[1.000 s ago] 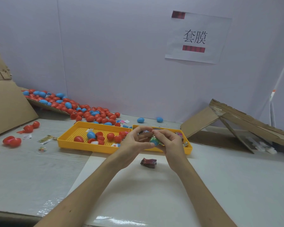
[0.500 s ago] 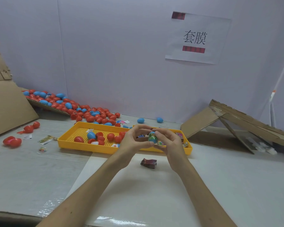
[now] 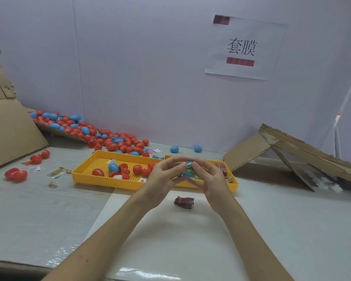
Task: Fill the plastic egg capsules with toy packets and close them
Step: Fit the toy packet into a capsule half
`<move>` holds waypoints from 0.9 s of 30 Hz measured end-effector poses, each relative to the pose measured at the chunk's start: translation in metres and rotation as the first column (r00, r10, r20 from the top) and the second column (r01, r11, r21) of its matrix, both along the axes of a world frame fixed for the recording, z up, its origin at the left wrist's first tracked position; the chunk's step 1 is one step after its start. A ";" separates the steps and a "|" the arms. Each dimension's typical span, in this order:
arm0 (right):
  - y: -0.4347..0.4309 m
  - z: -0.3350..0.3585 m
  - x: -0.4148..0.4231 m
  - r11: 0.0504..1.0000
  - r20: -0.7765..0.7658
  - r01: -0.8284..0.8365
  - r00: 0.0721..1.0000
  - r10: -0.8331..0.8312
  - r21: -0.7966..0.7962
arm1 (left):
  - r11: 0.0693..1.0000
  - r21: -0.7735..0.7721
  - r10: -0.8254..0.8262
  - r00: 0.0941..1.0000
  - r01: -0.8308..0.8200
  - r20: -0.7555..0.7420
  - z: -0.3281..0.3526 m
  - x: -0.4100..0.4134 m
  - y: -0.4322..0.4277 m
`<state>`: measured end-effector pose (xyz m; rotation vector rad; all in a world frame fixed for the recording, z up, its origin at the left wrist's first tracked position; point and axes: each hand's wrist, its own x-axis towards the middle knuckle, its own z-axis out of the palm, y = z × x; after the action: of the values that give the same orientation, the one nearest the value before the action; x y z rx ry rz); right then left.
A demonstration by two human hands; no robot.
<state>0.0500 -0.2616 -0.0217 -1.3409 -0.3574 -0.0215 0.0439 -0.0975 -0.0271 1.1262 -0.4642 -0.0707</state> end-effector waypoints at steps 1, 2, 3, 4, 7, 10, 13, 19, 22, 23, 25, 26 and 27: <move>0.000 0.000 0.000 1.000 0.003 -0.006 1.000 0.006 0.008 | 1.000 -0.016 -0.004 1.000 0.004 -0.024 0.000 0.000 0.000; 0.001 0.000 0.000 1.000 0.003 -0.018 1.000 0.018 0.018 | 1.000 -0.027 -0.004 0.999 0.003 -0.046 0.000 0.001 0.000; 0.001 0.000 0.000 0.999 -0.001 -0.035 0.999 0.035 0.029 | 0.999 -0.035 -0.005 0.998 0.003 -0.065 0.000 0.001 0.000; 0.001 0.000 0.000 0.998 -0.008 -0.055 0.998 0.056 0.042 | 0.999 -0.043 -0.008 0.997 0.005 -0.081 0.000 0.001 0.001; 0.000 -0.001 0.001 0.991 -0.022 -0.106 0.994 0.108 0.077 | 0.998 -0.062 -0.019 0.994 0.012 -0.110 0.002 0.001 0.000; -0.001 -0.002 0.002 0.992 0.003 -0.107 0.994 0.107 0.072 | 0.996 -0.089 -0.037 0.992 0.026 -0.118 0.003 0.000 0.001; -0.001 -0.003 0.003 0.993 0.028 -0.104 0.994 0.102 0.056 | 0.994 -0.110 -0.042 0.991 0.028 -0.129 0.003 0.000 0.001; 0.001 -0.004 0.002 0.999 0.081 -0.052 0.995 0.053 -0.011 | 0.993 -0.117 -0.016 0.989 -0.001 -0.147 0.002 0.000 0.000; 0.002 -0.006 0.003 1.000 0.107 -0.004 0.994 0.007 -0.022 | 0.991 -0.130 0.009 0.986 -0.031 -0.165 -0.001 0.001 -0.001; 0.003 -0.007 0.003 1.000 0.115 0.003 0.993 0.000 -0.025 | 0.991 -0.127 0.012 0.986 -0.033 -0.164 -0.001 0.001 -0.001; 0.003 -0.007 0.003 0.999 0.125 0.015 0.992 -0.011 -0.030 | 0.992 -0.126 0.010 0.986 -0.031 -0.164 -0.001 0.001 -0.001; 0.004 -0.008 0.003 0.999 0.131 0.023 0.991 -0.018 -0.037 | 0.991 -0.127 0.010 0.986 -0.032 -0.166 -0.002 0.001 -0.001; 0.005 -0.008 0.003 0.998 0.138 0.033 0.990 -0.026 -0.045 | 0.991 -0.129 0.012 0.985 -0.034 -0.170 -0.002 0.001 -0.001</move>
<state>0.0528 -0.2571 -0.0296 -1.3952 -0.4569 -0.1315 0.0452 -0.0986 -0.0295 0.9866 -0.3002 -0.1127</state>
